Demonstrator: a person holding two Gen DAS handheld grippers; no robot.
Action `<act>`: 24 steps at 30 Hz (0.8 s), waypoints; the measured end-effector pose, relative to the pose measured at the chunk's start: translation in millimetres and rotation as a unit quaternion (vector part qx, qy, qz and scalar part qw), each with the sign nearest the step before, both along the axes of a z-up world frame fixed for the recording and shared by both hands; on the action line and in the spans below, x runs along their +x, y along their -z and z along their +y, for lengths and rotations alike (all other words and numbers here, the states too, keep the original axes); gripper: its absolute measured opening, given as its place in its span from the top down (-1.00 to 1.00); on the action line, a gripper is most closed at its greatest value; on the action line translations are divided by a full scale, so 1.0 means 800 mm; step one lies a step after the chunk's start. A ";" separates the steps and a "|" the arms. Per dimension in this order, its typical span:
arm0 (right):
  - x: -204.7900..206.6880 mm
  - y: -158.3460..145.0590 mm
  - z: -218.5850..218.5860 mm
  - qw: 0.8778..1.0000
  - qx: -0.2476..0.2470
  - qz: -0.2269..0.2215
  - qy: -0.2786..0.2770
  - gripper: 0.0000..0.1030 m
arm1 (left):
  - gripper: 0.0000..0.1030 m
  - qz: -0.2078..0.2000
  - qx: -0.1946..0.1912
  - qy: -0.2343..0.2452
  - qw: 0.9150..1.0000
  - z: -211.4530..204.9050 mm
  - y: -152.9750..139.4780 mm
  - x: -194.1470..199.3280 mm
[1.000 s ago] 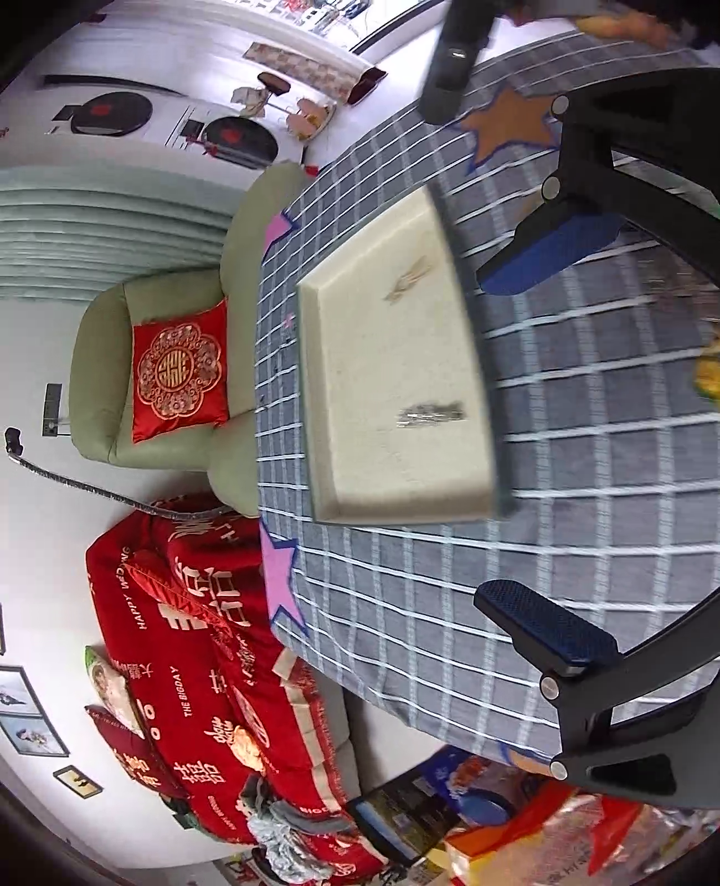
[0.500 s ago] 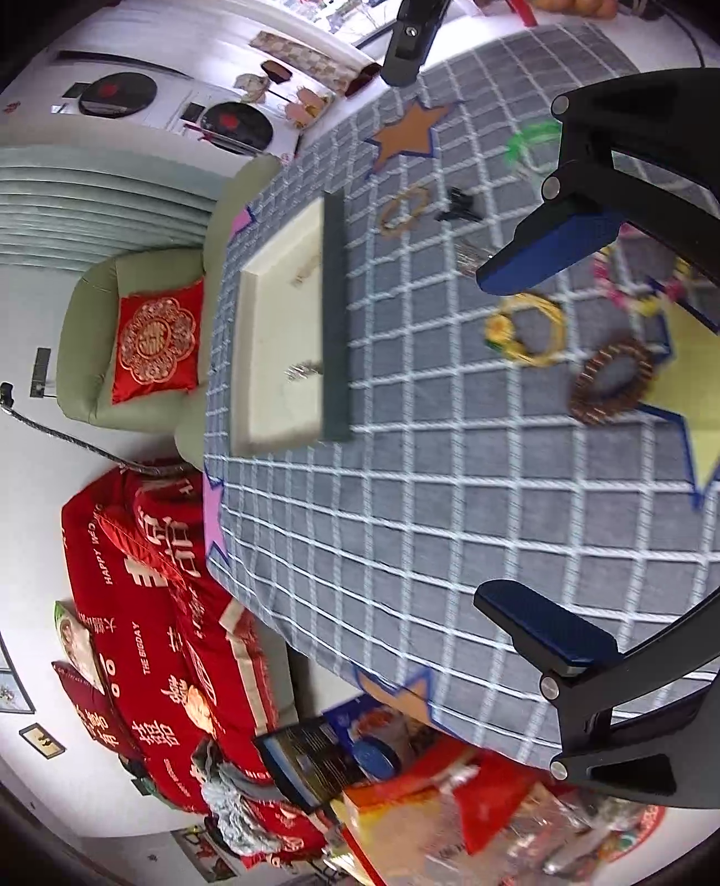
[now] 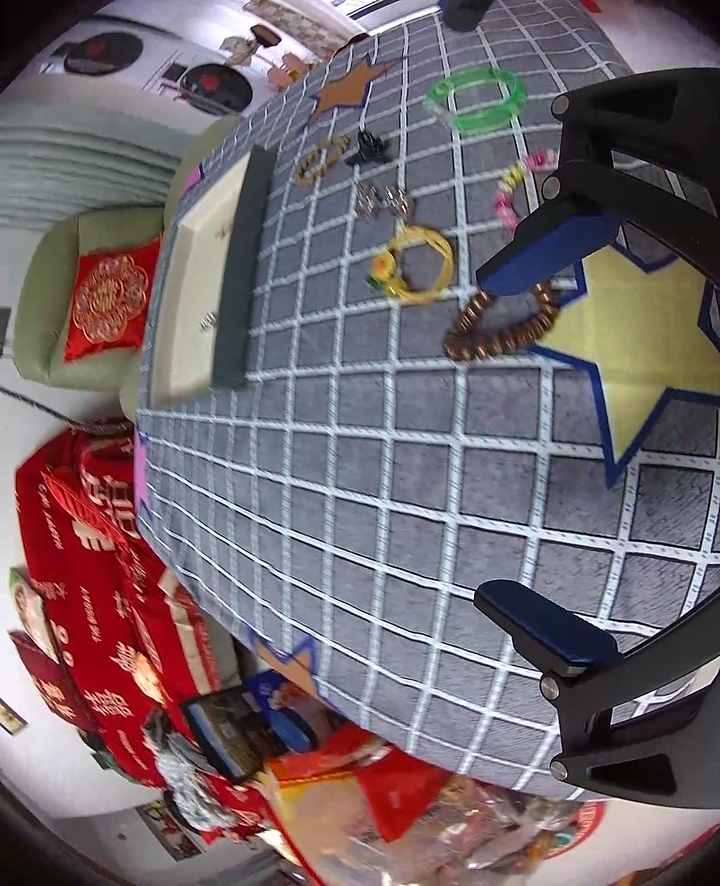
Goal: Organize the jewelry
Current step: 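Grasp the brown bead bracelet with left tool while right tool grasps the green bangle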
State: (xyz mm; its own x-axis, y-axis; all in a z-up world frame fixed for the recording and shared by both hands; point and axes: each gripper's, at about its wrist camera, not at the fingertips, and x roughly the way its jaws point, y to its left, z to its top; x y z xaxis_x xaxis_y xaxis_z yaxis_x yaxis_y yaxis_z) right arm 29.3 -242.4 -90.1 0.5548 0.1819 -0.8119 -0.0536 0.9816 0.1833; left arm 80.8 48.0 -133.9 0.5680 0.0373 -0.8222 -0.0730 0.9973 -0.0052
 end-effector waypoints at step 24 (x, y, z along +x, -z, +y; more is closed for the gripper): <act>0.006 0.052 -0.014 0.997 -0.054 0.049 0.039 -0.99 | -1.00 0.038 0.000 -0.010 0.999 -0.001 0.035 0.014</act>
